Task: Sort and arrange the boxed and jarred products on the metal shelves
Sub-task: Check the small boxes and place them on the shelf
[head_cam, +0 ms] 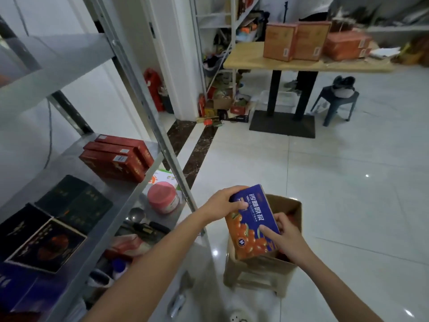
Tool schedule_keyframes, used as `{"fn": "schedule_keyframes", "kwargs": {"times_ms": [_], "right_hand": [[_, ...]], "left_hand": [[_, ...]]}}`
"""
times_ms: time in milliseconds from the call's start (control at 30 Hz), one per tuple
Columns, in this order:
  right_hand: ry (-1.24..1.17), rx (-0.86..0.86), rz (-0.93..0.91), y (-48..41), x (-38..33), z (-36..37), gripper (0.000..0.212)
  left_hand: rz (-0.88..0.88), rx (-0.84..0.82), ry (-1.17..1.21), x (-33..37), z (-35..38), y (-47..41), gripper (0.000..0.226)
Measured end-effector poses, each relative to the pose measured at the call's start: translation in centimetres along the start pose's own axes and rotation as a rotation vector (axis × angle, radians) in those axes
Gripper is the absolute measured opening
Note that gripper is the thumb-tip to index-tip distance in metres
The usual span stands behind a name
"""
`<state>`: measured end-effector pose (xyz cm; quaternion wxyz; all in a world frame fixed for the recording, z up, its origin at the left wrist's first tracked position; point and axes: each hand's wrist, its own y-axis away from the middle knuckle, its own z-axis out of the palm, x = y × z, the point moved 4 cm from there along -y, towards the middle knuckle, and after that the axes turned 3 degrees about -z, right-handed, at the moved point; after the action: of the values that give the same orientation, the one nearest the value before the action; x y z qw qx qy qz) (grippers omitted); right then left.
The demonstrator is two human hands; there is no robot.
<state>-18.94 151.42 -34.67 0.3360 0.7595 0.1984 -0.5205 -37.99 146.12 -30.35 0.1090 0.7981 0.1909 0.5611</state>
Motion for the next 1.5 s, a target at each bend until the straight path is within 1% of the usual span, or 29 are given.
{"fn": "schedule_keyframes", "kwargs": {"times_ms": [67, 100, 167, 233, 267, 333, 433, 500, 600, 667, 733, 800, 867, 1000, 1067, 1133, 1200, 1267, 1300, 1400, 1500], "right_hand": [[0.005, 0.066, 0.058, -1.0, 2.6, 0.0, 0.048], [0.036, 0.12, 0.093, -1.5, 4.1, -0.1, 0.047], [0.16, 0.258, 0.18, -2.8, 7.0, -0.2, 0.044], [0.268, 0.396, 0.259, -4.3, 9.6, -0.1, 0.041], [0.297, 0.44, 0.284, -5.2, 10.9, 0.2, 0.041], [0.318, 0.477, 0.317, -7.6, 13.5, 0.8, 0.038], [0.357, 0.525, 0.324, -11.4, 17.0, 1.8, 0.034], [0.447, 0.539, 0.325, -13.6, 19.4, 2.3, 0.043], [0.752, 0.501, 0.355, -16.2, 22.6, 2.3, 0.064], [0.872, 0.512, 0.333, -17.6, 23.8, 2.0, 0.074], [0.961, 0.43, 0.341, -18.5, 24.8, 2.5, 0.08], [1.076, 0.355, 0.31, -19.3, 25.3, 3.0, 0.081], [1.103, 0.342, 0.284, -19.7, 25.4, 3.0, 0.08], [1.101, 0.241, 0.335, -19.8, 25.6, 2.6, 0.086], [1.058, 0.186, 0.346, -19.6, 25.4, 2.1, 0.085], [1.058, 0.103, 0.362, -19.6, 24.8, 1.4, 0.079], [1.098, -0.008, 0.371, -19.5, 23.5, 0.6, 0.074], [1.132, -0.061, 0.316, -19.0, 21.1, -0.2, 0.07], [1.151, -0.07, 0.276, -18.6, 19.5, -0.5, 0.068], [1.181, -0.109, 0.181, -17.5, 13.1, -1.3, 0.065], [1.216, -0.201, 0.022, -16.6, 4.6, -0.7, 0.067]], "left_hand": [[0.021, 0.025, -0.097, -1.5, 1.4, -2.3, 0.045], [0.038, 0.067, -0.199, -2.5, 2.1, -3.5, 0.044], [0.049, 0.215, -0.454, -4.9, 3.2, -5.8, 0.046], [0.013, 0.323, -0.628, -8.0, 4.1, -8.0, 0.055], [-0.019, 0.344, -0.676, -9.9, 4.6, -9.2, 0.058], [-0.084, 0.339, -0.751, -13.6, 5.9, -11.7, 0.062], [-0.116, 0.355, -0.795, -17.6, 8.2, -14.7, 0.07], [-0.095, 0.391, -0.795, -18.9, 9.7, -16.5, 0.073], [-0.068, 0.445, -0.76, -19.9, 10.8, -18.7, 0.073], [-0.058, 0.475, -0.775, -20.1, 11.0, -19.3, 0.072], [-0.067, 0.463, -0.803, -20.3, 11.2, -19.3, 0.073], [-0.077, 0.459, -0.817, -20.5, 11.3, -19.3, 0.074], [-0.079, 0.455, -0.808, -20.5, 11.4, -19.3, 0.074], [-0.061, 0.473, -0.775, -20.0, 11.3, -19.1, 0.077], [-0.097, 0.409, -0.756, -20.2, 11.2, -19.2, 0.082], [-0.148, 0.307, -0.769, -20.1, 10.8, -19.3, 0.087], [-0.198, 0.191, -0.814, -19.4, 10.1, -18.9, 0.088], [-0.259, 0.101, -0.855, -17.9, 9.2, -17.6, 0.081], [-0.285, 0.083, -0.883, -17.0, 8.7, -16.6, 0.077], [-0.322, 0.108, -0.961, -13.5, 5.8, -13.0, 0.071], [-0.355, 0.23, -0.996, -8.9, 0.4, -8.7, 0.072]]}}
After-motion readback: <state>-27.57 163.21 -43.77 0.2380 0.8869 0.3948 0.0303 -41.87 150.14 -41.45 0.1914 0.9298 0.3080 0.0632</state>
